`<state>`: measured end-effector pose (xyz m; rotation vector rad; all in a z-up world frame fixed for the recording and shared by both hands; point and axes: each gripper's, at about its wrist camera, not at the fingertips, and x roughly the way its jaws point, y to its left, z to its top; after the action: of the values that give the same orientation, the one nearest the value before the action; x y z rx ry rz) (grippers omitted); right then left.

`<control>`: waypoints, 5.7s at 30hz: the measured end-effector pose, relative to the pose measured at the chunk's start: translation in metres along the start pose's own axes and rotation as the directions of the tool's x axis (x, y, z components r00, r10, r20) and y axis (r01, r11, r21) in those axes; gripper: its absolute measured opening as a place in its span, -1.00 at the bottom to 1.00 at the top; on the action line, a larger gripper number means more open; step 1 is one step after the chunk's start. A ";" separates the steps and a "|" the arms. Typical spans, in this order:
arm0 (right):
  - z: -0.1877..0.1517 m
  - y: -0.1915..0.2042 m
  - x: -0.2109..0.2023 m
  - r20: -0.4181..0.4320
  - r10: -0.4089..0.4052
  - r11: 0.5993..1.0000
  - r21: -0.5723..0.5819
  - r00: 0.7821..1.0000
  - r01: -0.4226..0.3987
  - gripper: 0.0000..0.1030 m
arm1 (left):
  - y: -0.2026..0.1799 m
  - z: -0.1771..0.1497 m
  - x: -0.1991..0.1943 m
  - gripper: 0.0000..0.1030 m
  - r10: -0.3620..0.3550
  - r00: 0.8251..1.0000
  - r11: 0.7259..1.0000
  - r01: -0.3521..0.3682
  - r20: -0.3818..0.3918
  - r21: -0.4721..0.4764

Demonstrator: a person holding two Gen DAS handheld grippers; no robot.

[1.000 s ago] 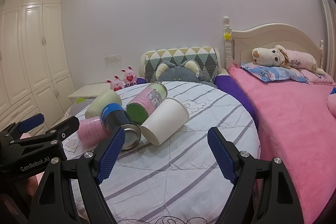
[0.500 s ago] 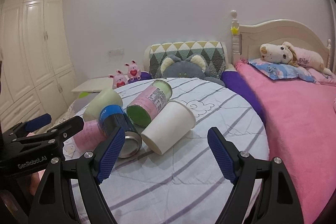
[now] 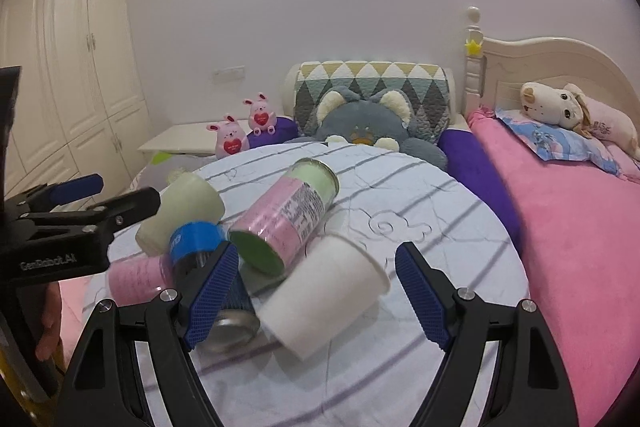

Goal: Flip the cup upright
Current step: 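Move the left gripper down onto the lying pale green cup and close it, then lift the pale green cup with the left gripper and rotate it mouth-up, then grasp the pale green cup with the right gripper while the left gripper releases it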

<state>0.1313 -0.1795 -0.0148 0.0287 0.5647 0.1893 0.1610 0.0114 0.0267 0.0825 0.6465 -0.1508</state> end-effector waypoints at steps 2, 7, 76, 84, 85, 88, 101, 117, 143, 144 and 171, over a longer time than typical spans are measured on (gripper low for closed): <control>0.006 0.001 0.007 -0.011 0.013 1.000 -0.009 1.000 -0.013 0.59 | 0.002 0.007 0.011 0.99 0.035 0.999 0.999 -0.034 -0.037 0.022; 0.024 0.004 0.032 -0.078 0.036 0.998 -0.051 0.996 -0.040 0.60 | 0.004 0.021 0.041 0.99 0.085 0.984 0.993 -0.071 -0.159 0.091; 0.038 -0.010 0.028 -0.312 0.134 0.985 -0.058 0.941 -0.160 0.59 | -0.005 0.039 0.028 0.56 -0.006 0.866 0.999 0.024 -0.500 0.031; 0.003 -0.034 -0.009 -0.301 0.166 0.984 -0.009 0.939 -0.177 0.60 | -0.059 0.002 -0.011 0.56 -0.029 0.882 0.998 0.053 -0.470 0.037; -0.002 -0.038 -0.012 -0.309 0.171 0.983 -0.005 0.936 -0.182 0.60 | -0.066 -0.004 -0.014 0.56 -0.027 0.883 0.998 0.051 -0.469 0.039; -0.019 -0.049 -0.019 -0.329 0.169 0.984 0.008 0.929 -0.176 0.60 | -0.080 -0.020 -0.020 0.56 -0.051 0.874 0.997 0.069 -0.484 0.020; -0.058 -0.072 -0.027 -0.396 0.179 0.983 0.041 0.901 -0.177 0.60 | -0.112 -0.077 -0.003 0.54 -0.127 0.809 0.991 0.075 -0.574 -0.114; -0.064 -0.092 -0.019 -0.424 0.161 0.986 0.118 0.891 -0.122 0.60 | -0.110 -0.074 0.022 0.67 -0.087 0.818 0.995 0.041 -0.568 -0.092; -0.049 -0.071 -0.037 -0.384 0.155 0.967 0.247 0.910 -0.061 0.60 | -0.081 -0.052 -0.037 0.85 -0.113 0.900 0.992 0.124 -0.422 0.000; -0.048 -0.069 -0.036 -0.386 0.157 0.966 0.253 0.909 -0.059 0.60 | -0.078 -0.052 -0.037 0.85 -0.109 0.902 0.992 0.123 -0.418 0.007; -0.034 -0.014 0.028 -0.473 0.113 0.885 0.448 0.874 0.127 0.71 | 0.010 -0.036 0.014 0.87 -0.215 0.879 0.953 0.284 -0.425 0.106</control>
<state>0.1383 -0.1886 -0.0593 0.4635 1.1128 0.0441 0.1524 0.0238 -0.0106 0.1948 1.0659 -0.4479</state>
